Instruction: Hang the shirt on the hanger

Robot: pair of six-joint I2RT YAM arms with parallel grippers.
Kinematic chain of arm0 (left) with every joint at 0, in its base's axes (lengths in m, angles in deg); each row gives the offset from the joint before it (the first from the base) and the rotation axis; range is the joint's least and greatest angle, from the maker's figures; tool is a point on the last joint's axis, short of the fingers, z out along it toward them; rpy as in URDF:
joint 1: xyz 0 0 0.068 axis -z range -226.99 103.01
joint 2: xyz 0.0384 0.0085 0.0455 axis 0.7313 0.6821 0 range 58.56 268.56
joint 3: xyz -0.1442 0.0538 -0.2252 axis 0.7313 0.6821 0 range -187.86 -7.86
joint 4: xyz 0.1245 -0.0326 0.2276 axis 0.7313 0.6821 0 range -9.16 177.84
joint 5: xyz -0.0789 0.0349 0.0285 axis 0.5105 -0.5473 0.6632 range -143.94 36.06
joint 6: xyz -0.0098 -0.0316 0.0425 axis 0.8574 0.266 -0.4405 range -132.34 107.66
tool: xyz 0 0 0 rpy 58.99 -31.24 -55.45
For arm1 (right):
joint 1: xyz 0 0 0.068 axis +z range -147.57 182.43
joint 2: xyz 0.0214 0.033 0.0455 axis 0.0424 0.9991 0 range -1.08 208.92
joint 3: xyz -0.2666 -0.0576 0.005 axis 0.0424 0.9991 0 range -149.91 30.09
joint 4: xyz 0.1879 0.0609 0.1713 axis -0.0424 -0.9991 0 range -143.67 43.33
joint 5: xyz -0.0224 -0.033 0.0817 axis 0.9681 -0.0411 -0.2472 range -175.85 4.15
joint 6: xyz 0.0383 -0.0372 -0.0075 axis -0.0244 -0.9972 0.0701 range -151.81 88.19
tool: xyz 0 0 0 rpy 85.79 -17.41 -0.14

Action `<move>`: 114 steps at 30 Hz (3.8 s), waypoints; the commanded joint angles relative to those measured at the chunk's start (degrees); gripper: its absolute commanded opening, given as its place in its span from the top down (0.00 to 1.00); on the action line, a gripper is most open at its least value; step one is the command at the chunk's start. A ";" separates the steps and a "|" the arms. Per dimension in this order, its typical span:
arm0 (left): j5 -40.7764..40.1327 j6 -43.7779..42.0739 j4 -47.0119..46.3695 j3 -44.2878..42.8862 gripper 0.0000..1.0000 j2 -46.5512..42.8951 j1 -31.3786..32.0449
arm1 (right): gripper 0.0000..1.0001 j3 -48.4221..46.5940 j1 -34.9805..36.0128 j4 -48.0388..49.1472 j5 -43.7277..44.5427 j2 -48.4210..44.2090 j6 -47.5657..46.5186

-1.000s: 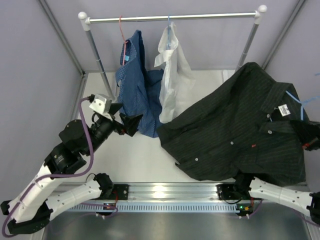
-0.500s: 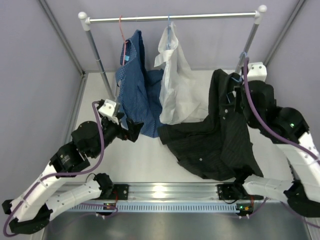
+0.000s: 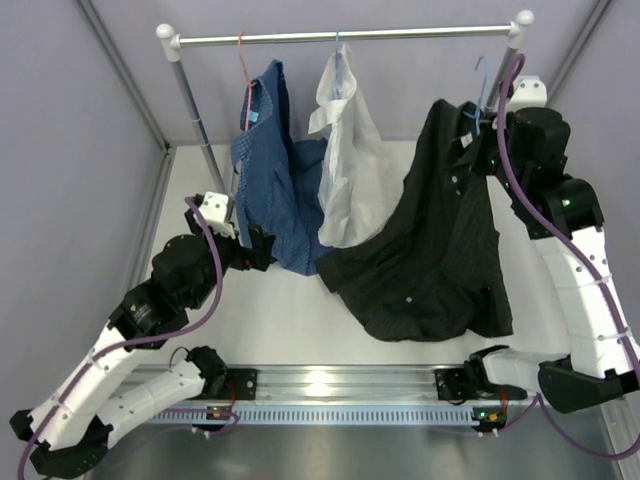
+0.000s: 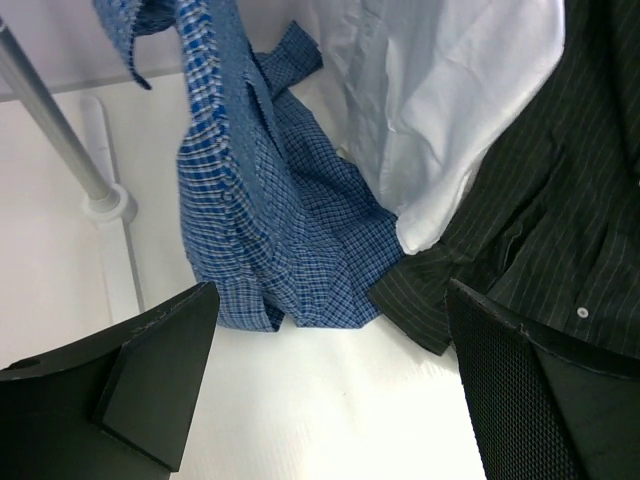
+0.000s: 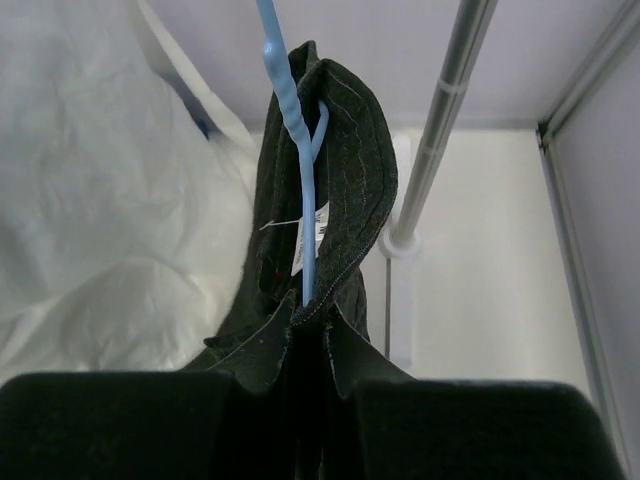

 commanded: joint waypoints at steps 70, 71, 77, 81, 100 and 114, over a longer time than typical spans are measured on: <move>-7.55 6.40 1.45 11.90 0.02 -13.27 -30.72 | 0.00 29.42 0.16 6.50 11.64 -27.42 -0.32; -7.72 6.22 1.54 11.90 0.02 -13.79 -30.72 | 0.00 32.13 0.60 5.89 11.73 -32.31 0.11; -6.24 5.17 1.89 13.83 0.02 -19.42 -30.72 | 0.00 35.14 0.69 -0.79 8.04 -42.89 0.21; -4.57 4.46 1.71 15.41 0.02 -23.55 -30.63 | 0.00 35.67 0.96 -4.57 11.28 -45.89 -1.46; 2.82 3.14 0.75 16.38 0.02 -24.17 -29.40 | 0.01 37.87 2.71 -5.10 14.02 -50.55 -3.31; 5.02 2.62 0.04 16.91 0.02 -24.08 -29.40 | 0.01 37.96 2.71 -5.01 12.52 -49.32 -2.87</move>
